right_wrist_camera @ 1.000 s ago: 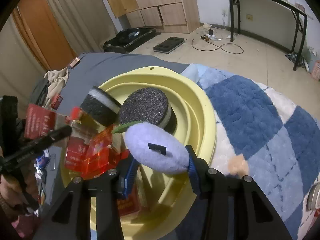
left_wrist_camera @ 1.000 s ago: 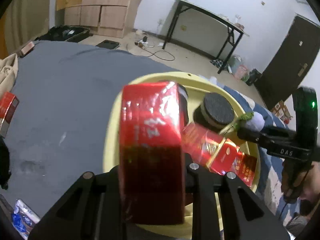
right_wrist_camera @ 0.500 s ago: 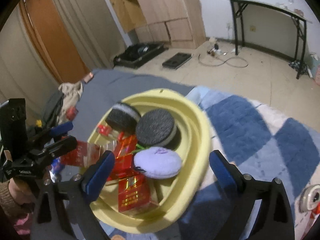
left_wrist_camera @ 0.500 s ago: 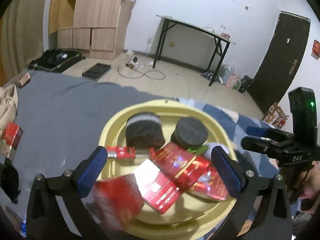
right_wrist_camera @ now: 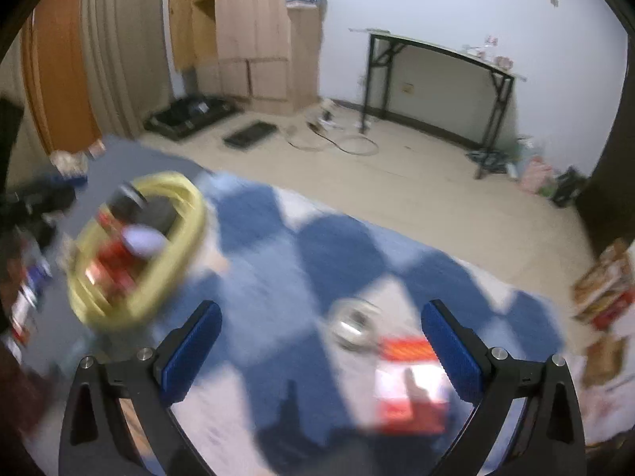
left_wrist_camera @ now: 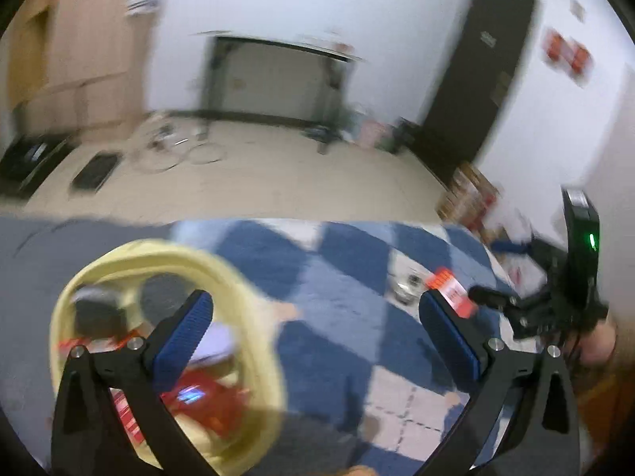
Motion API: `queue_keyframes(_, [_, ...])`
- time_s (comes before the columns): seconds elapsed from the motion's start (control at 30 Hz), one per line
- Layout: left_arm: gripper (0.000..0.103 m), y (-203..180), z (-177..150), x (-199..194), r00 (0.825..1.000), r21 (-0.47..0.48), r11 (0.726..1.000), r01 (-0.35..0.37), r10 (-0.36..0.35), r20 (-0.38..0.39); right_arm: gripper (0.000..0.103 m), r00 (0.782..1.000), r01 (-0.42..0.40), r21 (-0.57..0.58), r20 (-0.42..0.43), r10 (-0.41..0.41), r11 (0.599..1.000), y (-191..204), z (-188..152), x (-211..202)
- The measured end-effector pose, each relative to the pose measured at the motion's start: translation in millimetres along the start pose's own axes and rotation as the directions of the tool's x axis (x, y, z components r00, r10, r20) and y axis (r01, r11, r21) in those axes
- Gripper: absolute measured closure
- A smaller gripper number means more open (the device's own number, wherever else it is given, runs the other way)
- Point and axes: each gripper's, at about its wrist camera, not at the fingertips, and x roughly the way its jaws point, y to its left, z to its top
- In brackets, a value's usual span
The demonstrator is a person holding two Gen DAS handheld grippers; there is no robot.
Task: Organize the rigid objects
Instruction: 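Move both tools back toward the red box and silver tin on the rug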
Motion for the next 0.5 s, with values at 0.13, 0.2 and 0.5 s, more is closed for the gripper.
queue_keyframes(0.13, [0.000, -49.4, -3.6, 54.3, 0.996, 0.099, 0.993, 0.067, -0.061, -0.063, 0.000, 0.999, 0.030, 0.057, -0.037, -0.028, 0.998, -29.4, -31.6, -3.0])
queue_keyframes(0.2, [0.000, -62.4, -5.3, 79.5, 0.988, 0.106, 0.988, 0.110, -0.097, -0.119, 0.000, 0.998, 0.029, 0.103, -0.052, -0.023, 0.994, -35.8, -40.1, 1.9])
queue_keyframes(0.5, [0.000, -104.9, -23.8, 155.1, 0.977, 0.349, 0.928, 0.131, -0.062, -0.202, 0.001, 0.993, 0.020, 0.183, -0.122, 0.003, 0.983, -52.6, -68.0, 62.7])
